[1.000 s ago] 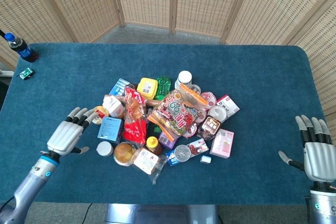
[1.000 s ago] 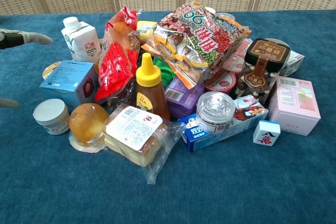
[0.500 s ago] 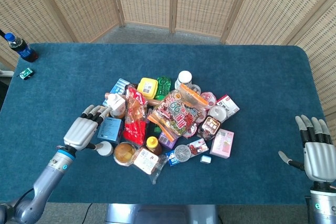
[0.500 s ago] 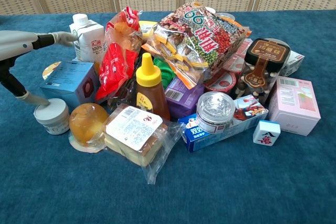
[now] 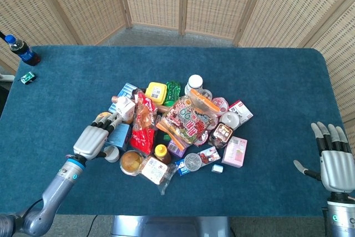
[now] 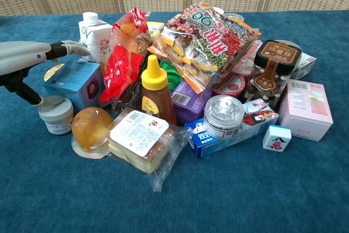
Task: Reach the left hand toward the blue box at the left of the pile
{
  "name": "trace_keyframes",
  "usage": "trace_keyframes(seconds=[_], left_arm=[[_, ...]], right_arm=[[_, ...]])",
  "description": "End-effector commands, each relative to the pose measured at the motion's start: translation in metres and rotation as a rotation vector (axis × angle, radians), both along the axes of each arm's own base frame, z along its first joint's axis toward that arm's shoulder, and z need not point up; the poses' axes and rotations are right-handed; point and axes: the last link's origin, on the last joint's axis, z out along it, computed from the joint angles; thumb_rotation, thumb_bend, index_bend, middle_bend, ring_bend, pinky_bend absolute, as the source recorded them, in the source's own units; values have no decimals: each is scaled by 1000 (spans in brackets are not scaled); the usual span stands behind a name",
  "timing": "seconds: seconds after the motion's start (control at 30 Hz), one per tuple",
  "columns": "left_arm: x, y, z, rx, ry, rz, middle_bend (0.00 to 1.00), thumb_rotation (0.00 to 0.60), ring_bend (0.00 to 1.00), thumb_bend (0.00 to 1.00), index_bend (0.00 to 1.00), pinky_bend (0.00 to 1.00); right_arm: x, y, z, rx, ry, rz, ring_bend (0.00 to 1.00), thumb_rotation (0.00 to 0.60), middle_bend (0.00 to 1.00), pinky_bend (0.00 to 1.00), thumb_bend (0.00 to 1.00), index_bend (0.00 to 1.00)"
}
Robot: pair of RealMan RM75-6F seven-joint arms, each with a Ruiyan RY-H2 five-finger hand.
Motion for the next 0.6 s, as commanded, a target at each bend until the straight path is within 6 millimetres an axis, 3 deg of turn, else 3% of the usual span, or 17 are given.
trace_keyframes(seconds=[0.03,0.17,0.27,0.43,0.6], left_arm=[[1,-1,-3,-16,7,8,243,600,270,27,149,391],[2,-2,-5,-19,7,13,443,600,425,27,215,522],[5,-2,-4,-6,-2,6,528,600,509,29,226,612],[8,-1,4,44,-26,-17,591,600,567,27,249,650],[14,0,17,82,-47,-38,593,600,568,29,247,651]], right_arm=[[0,0,1,-2,-2,2,0,493,0,0,0,0],[0,0,1,-2,-6,3,0,495,0,0,0,0],[0,0,1,0,-5,3,0,489,0,0,0,0],[0,0,0,2,-3,2,0,497,0,0,0,0],[1,0,0,2,-3,4,0,495,0,0,0,0]])
